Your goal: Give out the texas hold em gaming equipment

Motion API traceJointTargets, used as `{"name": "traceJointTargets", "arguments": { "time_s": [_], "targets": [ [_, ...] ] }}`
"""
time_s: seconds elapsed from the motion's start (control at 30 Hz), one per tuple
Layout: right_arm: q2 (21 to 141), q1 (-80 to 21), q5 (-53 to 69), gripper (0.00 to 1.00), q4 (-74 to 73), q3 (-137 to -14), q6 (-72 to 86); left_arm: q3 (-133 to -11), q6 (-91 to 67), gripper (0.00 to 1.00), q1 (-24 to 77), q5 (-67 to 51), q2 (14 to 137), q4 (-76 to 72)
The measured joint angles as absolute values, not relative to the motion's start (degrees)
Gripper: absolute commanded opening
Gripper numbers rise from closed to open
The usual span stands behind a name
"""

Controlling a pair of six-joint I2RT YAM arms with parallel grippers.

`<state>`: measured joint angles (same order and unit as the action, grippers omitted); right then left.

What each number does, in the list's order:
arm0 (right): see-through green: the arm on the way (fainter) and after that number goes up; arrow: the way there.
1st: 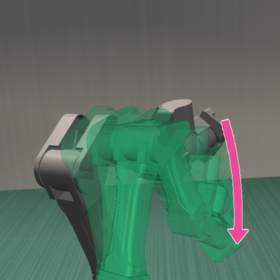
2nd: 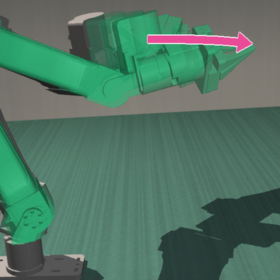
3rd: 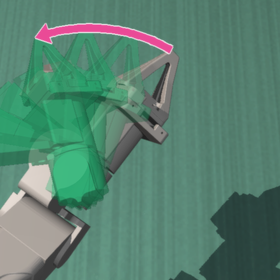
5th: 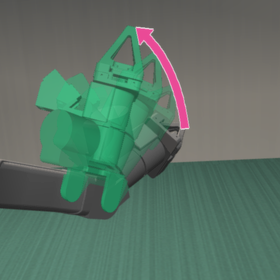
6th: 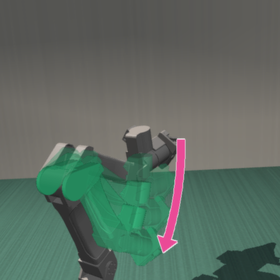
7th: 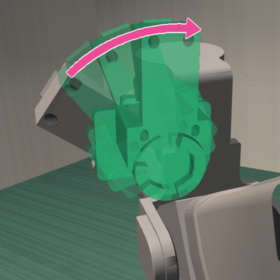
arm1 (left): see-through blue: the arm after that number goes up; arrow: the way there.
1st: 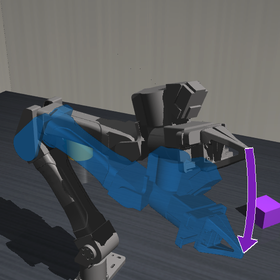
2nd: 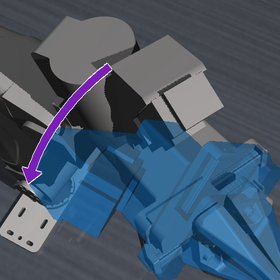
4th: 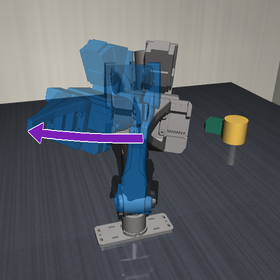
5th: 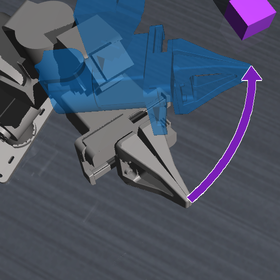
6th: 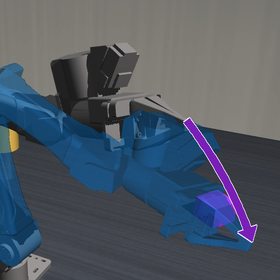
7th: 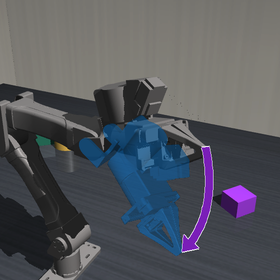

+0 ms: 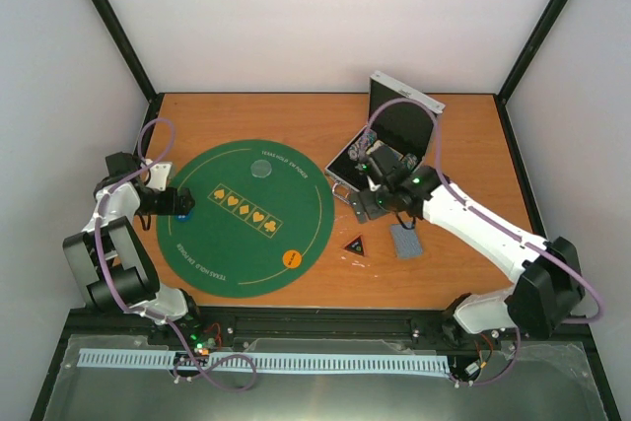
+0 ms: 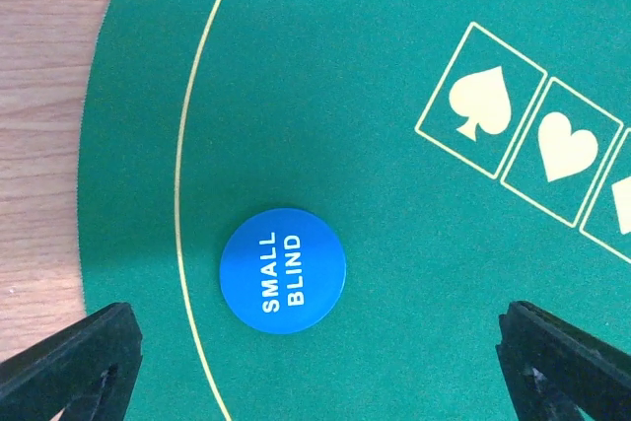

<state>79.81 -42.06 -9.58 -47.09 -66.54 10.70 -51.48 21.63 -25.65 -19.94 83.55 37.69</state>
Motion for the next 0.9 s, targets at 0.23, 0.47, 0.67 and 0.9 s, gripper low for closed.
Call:
{"name": "traceJointTargets", "arguments": {
  "time_s": [0.23,0.47,0.67,0.9],
  "targets": [
    [75.24,-32.99,-7.07,1.00,-51.13,-59.44,10.17,-51.48,21.61,1.00,-25.65,-20.08,83.53,38.02],
    [75.88,-28.82,-5.61,1.00,-50.28,-60.51,7.44,-51.48,21.65,1.00,-25.65,-20.45,83.29,38.65],
    [82.06,-28.45,-2.00,0.99,-47.62,-66.67,1.02,-51.46,21.78,1.00,-25.65,-21.28,81.60,38.98],
    [97.23,-28.12,3.09,0.81,-44.23,-85.01,-7.64,-51.46,21.76,1.00,-25.65,-22.68,81.17,39.13]
  ]
}}
